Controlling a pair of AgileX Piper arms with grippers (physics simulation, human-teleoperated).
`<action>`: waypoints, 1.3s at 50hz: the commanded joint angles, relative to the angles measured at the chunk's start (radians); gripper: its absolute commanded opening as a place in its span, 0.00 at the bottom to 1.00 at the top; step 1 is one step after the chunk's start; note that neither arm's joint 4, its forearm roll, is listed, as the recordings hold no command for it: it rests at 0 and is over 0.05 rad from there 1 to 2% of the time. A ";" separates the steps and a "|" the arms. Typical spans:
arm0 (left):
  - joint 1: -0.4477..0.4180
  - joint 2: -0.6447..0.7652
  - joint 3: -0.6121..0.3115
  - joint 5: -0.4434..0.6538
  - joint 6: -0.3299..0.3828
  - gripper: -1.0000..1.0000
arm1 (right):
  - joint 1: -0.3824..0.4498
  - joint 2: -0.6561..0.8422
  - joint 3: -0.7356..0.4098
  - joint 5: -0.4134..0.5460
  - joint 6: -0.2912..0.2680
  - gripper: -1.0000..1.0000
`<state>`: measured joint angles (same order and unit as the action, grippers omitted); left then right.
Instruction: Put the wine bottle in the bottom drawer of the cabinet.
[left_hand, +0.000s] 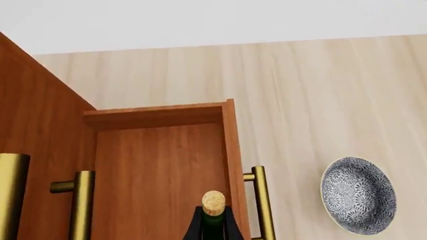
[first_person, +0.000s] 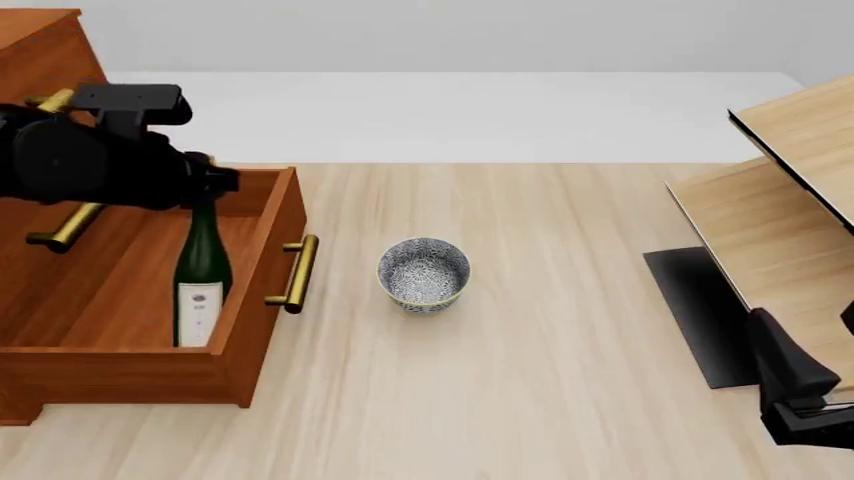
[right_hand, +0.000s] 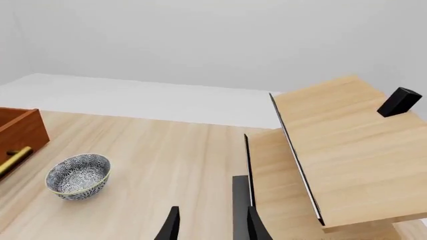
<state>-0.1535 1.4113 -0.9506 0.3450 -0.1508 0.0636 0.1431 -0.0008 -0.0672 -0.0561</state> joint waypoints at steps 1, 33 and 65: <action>-0.001 0.078 0.046 0.010 0.002 0.00 | -0.002 0.000 0.000 0.001 0.003 1.00; 0.044 0.198 0.053 -0.088 0.001 0.00 | -0.002 -0.002 0.000 0.004 0.000 1.00; 0.057 0.299 0.080 -0.165 0.035 0.00 | -0.003 0.002 0.000 0.002 0.001 1.00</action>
<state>-0.0975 1.6586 -0.9317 0.1303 -0.1356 0.0606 0.1458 -0.0007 -0.0655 -0.0557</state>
